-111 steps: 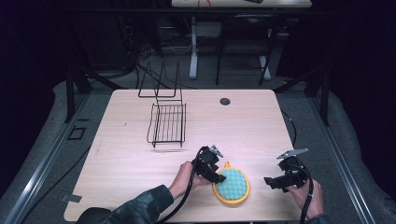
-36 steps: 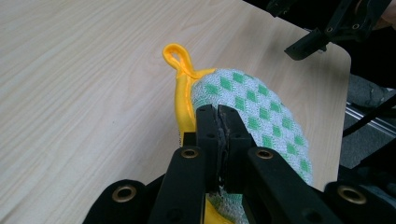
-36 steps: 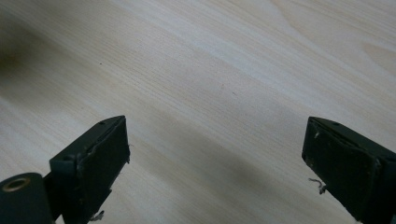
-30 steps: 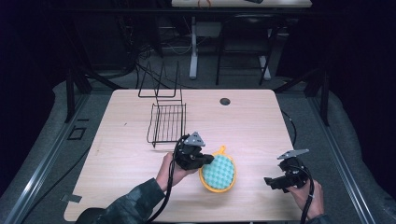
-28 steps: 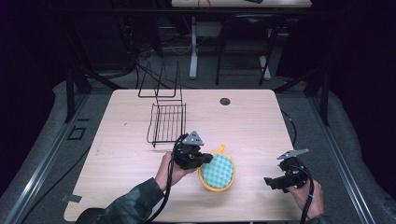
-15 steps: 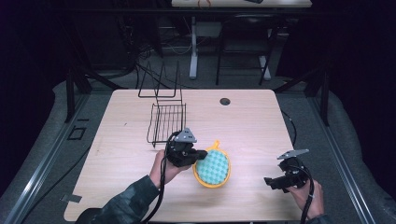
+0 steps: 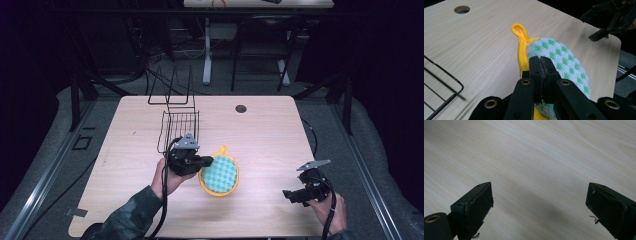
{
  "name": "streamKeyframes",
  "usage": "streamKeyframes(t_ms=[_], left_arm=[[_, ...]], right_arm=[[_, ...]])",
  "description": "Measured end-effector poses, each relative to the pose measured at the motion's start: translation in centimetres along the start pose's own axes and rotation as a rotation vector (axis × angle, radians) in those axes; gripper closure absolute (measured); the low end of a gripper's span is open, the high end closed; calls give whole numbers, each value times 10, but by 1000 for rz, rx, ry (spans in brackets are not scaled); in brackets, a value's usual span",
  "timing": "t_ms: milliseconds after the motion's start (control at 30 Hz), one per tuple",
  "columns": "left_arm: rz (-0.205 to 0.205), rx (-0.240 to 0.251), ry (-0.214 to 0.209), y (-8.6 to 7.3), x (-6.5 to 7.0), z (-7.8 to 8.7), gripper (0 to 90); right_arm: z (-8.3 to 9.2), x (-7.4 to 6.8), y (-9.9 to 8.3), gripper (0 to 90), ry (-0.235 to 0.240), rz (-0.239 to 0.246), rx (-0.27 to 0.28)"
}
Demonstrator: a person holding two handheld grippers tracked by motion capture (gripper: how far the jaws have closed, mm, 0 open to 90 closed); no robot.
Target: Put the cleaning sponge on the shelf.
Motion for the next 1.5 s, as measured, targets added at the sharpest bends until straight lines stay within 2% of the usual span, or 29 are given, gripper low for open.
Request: streamKeyframes(t_ms=[167, 733, 1000, 1500], left_arm=[[15, 21, 15, 0, -6, 9, 887], [59, 100, 107, -1, -34, 43, 887], [74, 116, 147, -4, -46, 55, 886], [131, 146, 225, -12, -77, 69, 886]], right_arm=[[-1, 0, 0, 66, 0, -2, -1], [0, 0, 0, 66, -3, -1, -7], [0, 0, 0, 66, -4, -1, -8], [-1, 0, 0, 66, -3, -5, -5]])
Point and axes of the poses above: each handheld gripper's, and its own axes: z roughly backward along the jaws, y roughly out of its top, x roughly to its right, the point moved 6 cm from there along -z, roughly forward along the jaws
